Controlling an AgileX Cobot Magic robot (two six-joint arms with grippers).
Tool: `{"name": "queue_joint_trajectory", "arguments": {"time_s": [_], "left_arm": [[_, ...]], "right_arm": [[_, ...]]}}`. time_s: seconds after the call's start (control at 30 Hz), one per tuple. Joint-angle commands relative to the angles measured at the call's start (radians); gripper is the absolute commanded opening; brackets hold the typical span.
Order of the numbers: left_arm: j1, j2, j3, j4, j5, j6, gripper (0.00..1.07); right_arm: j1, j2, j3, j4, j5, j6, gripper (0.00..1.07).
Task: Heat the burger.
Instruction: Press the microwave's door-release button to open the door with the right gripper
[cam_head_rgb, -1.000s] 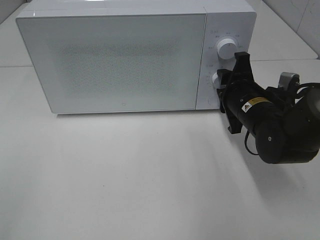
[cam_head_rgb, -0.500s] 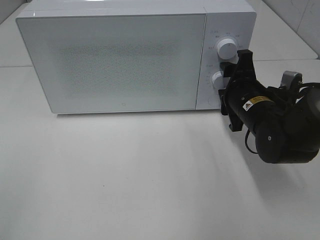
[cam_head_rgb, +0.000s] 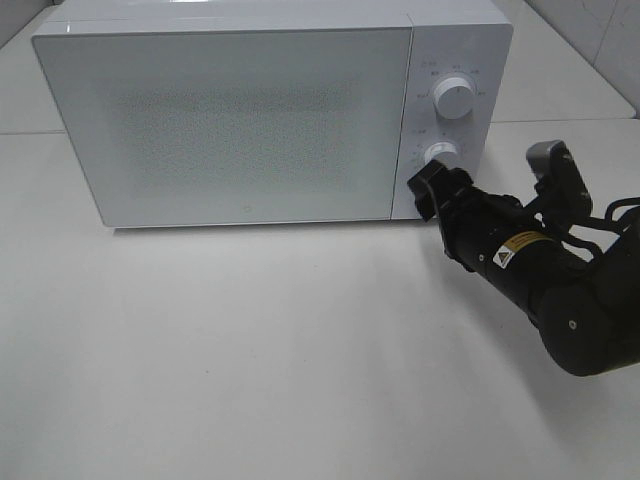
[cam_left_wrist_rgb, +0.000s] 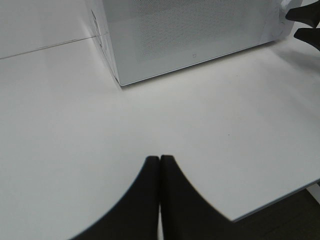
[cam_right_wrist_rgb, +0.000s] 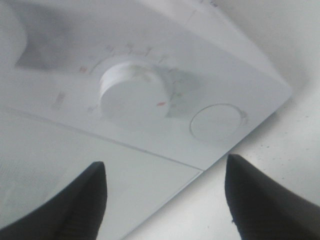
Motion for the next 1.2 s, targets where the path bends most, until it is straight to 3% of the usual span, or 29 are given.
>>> {"name": "queue_joint_trajectory", "arguments": {"time_s": [0.03,0.3,0.47,0.7,0.93,0.97,1.0,1.07,1.1,1.17,1.2], "left_arm": [[0.004,-0.018,0.002,-0.006,-0.009,-0.004,0.0],[0.004,-0.018,0.002,-0.006,-0.009,-0.004,0.0],[0.004,-0.018,0.002,-0.006,-0.009,-0.004,0.0],[0.004,-0.018,0.002,-0.006,-0.009,-0.004,0.0],[0.004,-0.018,0.002,-0.006,-0.009,-0.004,0.0],[0.004,-0.018,0.002,-0.006,-0.009,-0.004,0.0],[0.004,-0.018,0.002,-0.006,-0.009,-0.004,0.0],[0.004,-0.018,0.002,-0.006,-0.009,-0.004,0.0],[0.004,-0.018,0.002,-0.006,-0.009,-0.004,0.0],[0.004,-0.018,0.002,-0.006,-0.009,-0.004,0.0],[0.004,-0.018,0.002,-0.006,-0.009,-0.004,0.0]], "right_arm": [[0.002,-0.015,-0.002,-0.082,-0.183,-0.125,0.64],[0.002,-0.04,-0.002,-0.144,-0.147,-0.308,0.63],[0.002,-0.137,-0.002,-0.16,0.02,-0.469,0.62],[0.002,-0.324,-0.003,-0.3,0.475,-0.594,0.61],[0.002,-0.438,-0.044,-0.333,0.823,-0.594,0.61],[0.002,-0.46,-0.094,-0.333,0.998,-0.594,0.61],[0.002,-0.46,-0.094,-0.333,0.998,-0.594,0.61],[0.002,-0.474,-0.185,-0.334,1.258,-0.601,0.61],[0.002,-0.474,-0.185,-0.334,1.258,-0.601,0.61],[0.002,-0.471,-0.283,-0.333,1.506,-0.631,0.61],[0.002,-0.471,-0.283,-0.333,1.506,-0.631,0.61]]}}
